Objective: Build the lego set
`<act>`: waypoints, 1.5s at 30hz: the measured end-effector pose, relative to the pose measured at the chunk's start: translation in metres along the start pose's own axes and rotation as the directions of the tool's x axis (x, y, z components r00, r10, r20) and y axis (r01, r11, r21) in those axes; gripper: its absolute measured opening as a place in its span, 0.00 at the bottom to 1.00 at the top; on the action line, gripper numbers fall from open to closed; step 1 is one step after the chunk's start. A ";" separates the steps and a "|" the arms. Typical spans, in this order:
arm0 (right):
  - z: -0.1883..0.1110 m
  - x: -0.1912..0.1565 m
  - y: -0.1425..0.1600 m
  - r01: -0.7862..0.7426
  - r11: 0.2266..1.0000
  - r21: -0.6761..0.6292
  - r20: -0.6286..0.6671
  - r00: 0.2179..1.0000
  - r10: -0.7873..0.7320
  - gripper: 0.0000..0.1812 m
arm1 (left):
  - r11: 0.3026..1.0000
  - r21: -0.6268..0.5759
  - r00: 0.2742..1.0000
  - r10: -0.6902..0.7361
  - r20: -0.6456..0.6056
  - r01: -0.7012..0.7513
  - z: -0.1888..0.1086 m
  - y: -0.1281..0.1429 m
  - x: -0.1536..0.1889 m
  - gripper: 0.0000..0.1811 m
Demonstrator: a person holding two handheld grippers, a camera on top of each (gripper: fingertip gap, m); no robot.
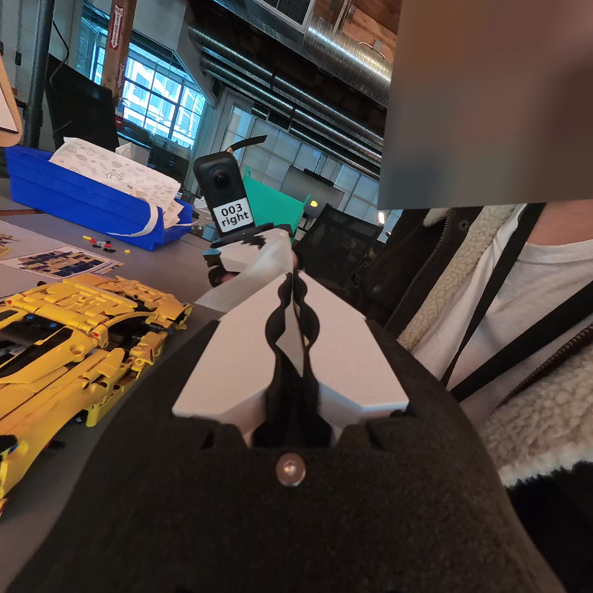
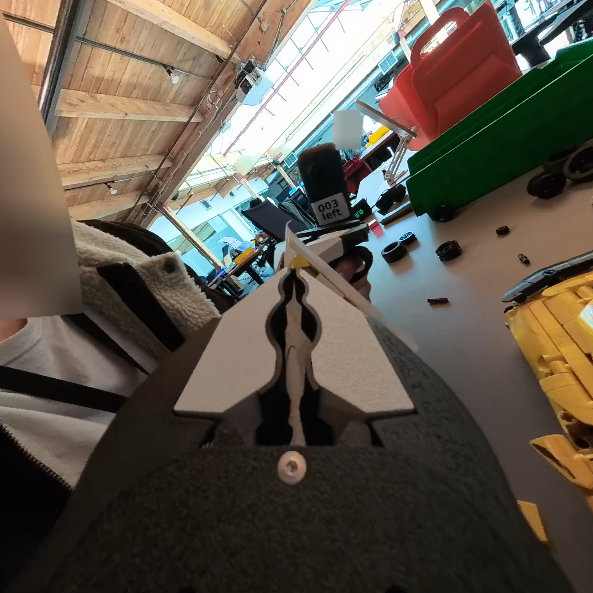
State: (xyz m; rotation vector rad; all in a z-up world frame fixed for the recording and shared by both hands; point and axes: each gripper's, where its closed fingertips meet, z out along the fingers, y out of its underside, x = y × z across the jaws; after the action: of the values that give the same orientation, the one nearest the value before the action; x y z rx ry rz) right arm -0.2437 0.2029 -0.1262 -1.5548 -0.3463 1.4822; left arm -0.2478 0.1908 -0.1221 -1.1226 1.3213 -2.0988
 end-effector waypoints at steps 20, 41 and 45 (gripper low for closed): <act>-0.006 0.050 0.033 0.445 0.803 -0.396 -0.379 0.718 -0.584 0.00 | 0.956 0.079 0.372 -0.185 0.909 0.282 -0.349 0.033 -0.025 0.00; -0.030 0.048 0.061 0.266 0.945 -0.192 -0.536 0.778 -0.328 0.00 | 0.792 -0.596 0.860 0.390 0.329 -0.132 -0.121 0.073 -0.032 0.28; -0.030 0.044 0.063 0.329 0.914 -0.238 -0.545 0.734 -0.406 0.00 | 0.699 -0.715 0.928 0.267 0.258 -0.002 -0.092 0.119 -0.059 0.28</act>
State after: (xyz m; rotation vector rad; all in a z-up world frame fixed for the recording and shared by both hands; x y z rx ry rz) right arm -0.2311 0.1899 -0.2070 -1.8294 -0.3580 0.6275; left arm -0.2950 0.2273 -0.2716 -1.5318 2.0151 -1.1803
